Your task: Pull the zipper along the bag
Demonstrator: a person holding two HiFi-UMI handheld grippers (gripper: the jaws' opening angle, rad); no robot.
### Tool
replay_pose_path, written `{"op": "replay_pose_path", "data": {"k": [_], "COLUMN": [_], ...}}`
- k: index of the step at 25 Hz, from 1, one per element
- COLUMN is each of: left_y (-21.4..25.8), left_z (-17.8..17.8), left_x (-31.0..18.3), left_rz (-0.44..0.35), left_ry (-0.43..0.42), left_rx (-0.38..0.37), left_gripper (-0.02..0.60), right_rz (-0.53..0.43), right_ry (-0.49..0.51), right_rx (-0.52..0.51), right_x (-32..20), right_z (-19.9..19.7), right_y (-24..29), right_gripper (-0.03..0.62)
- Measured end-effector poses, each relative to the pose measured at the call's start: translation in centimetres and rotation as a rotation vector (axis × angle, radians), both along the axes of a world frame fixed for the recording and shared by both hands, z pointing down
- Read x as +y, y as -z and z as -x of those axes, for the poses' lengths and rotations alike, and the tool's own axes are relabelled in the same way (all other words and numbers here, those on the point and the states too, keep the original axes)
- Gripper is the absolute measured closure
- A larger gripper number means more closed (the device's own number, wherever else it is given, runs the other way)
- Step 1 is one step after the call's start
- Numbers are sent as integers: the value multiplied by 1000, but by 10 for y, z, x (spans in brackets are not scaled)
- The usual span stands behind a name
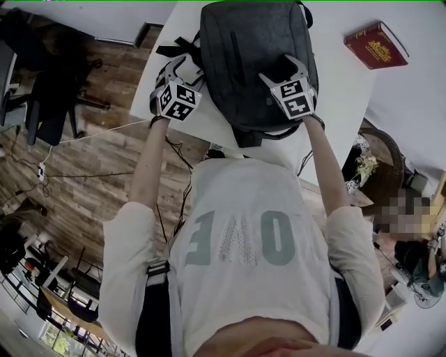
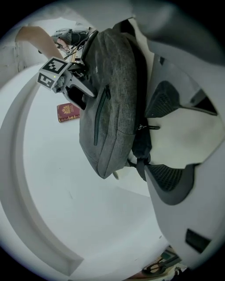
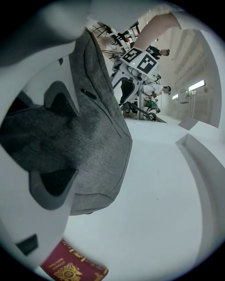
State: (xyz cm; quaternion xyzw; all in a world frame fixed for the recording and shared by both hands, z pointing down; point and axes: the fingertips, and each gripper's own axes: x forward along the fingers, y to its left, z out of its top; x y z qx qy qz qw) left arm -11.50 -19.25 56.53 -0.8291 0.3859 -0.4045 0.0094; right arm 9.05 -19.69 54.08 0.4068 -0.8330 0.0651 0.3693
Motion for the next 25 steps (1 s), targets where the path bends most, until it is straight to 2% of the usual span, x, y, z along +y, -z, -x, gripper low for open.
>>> {"op": "replay_pose_path", "data": {"k": [3,4,7,8,11,15,19,20,21,25], "left_y": [-3,-4,-9,-10,-13,-15,-14,-15,-15,-16], "left_z": [-6,-9,-19,-21,-23,-23,-20,-18,-14,-12], "left_x": [1,4,13,14,15,14,15,14,14,14], "left_rz": [-2,5,29,29,63,136,146,143,137,140], "left_ry": [-48,-76,-163,-182,-224,-250,-257,-258,-261,-259], "left_rx": [-40,-48,-57,-60,-50,13,44,40,28,5], "left_gripper": [245,271,412,427,440,466,479,492,552,554], "right_rz": [-9,-10,-14,-15,-16,-22,-25,-25,-24,-25], "right_ry": [-2,-1,-1,-1,3,3,1,2,2,4], "right_rx": [2,1,0,-2,-5,-6,-5,-6,-7,-7], "right_x": [0,0,1,1,2,2,2,1,1,2], "right_z": [1,2,2,2,2,2,3,3,4,3], "right_y": [0,0,0,0,1,1,1,1,1,1], "right_gripper": [220,220,220,220,220,220,220,220,220,220]}}
